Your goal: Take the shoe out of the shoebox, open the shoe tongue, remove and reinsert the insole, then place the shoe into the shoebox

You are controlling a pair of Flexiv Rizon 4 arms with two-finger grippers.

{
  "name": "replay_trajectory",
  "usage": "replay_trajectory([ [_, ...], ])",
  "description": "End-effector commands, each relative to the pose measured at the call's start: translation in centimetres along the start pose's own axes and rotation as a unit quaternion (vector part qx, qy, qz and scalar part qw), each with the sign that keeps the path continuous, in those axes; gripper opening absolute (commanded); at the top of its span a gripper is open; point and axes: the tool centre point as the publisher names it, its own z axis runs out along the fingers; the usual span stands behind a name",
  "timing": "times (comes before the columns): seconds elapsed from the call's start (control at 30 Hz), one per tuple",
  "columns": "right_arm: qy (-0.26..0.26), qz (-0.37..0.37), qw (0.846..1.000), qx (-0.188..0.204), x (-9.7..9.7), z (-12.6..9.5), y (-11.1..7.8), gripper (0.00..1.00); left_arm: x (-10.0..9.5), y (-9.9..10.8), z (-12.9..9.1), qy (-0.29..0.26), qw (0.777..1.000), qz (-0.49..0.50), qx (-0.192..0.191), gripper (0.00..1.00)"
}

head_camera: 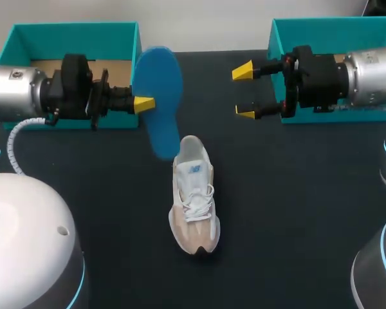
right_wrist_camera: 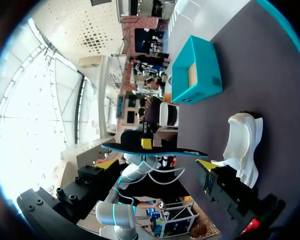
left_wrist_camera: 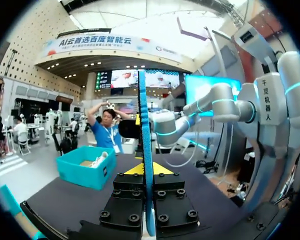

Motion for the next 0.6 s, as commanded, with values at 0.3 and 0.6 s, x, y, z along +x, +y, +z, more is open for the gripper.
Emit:
replay_trajectory([
  [0.3, 0.0, 0.0, 1.0, -0.001, -0.04, 0.2, -0.03, 1.0, -0.8, -0.59, -0.11, 0.045, 0.909, -0.414, -0.007, 0.0],
  [0.6, 0.0, 0.0, 1.0, -0.001, -0.04, 0.2, -0.03, 1.0, -0.99, -0.1, 0.04, 0.083, 0.838, -0.538, 0.015, 0.0],
])
